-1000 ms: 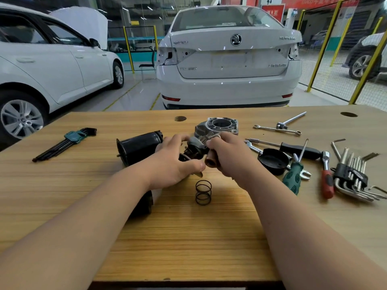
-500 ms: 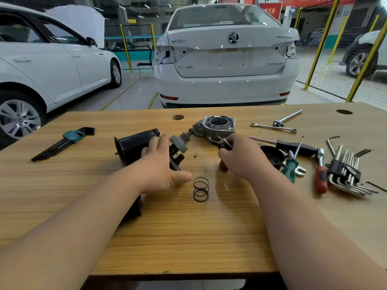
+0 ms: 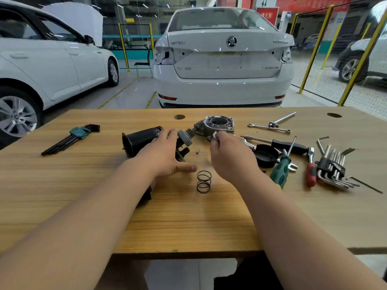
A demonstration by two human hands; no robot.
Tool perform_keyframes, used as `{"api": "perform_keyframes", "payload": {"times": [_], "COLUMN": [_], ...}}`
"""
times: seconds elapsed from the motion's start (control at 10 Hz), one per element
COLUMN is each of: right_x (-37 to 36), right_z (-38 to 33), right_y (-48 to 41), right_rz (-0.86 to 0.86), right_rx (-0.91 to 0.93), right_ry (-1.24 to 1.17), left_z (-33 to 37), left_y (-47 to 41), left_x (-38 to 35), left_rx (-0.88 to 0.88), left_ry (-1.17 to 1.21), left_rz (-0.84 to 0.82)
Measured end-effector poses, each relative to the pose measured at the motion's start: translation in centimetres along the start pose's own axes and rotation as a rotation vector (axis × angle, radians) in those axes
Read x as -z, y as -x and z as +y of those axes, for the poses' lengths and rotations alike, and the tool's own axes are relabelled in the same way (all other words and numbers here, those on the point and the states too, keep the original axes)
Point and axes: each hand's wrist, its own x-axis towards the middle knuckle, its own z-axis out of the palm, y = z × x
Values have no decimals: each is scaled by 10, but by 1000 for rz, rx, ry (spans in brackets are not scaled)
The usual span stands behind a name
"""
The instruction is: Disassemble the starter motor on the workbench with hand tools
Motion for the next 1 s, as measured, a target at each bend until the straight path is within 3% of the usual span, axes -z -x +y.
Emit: {"api": "perform_keyframes", "payload": {"times": [0.1,0.2,0.3,0.4,0.5,0.8,0.9,1.0], "right_x": [2,5,5,5,3,-4,-8,0], "right_z": [12,19,17,16,19,28,27,17], "right_y": [11,22,33,42,48,41,36,29], "right_rz": [-129,-96,18,15,-29,49,-14,74], "right_rx": [-110,-133,-163,-223,-249,-252,-186,-233], "right_ry": [-21,-149,-282,-354,-334,-186,-129,-397], "left_z": [-9,-33,-46,-40,-27,12,-5,-12], "left_y": [17,59,99,102,90,40,53,60], "left_x": [19,18,4,2,-3,-36,-57,-63], "left_rx": [-4,57,134,143,170,151,181,260], "left_ry": [9,-101,-67,2,126,486,534,647], "left_rz": [175,181,-24,19,101,748,728,656]}}
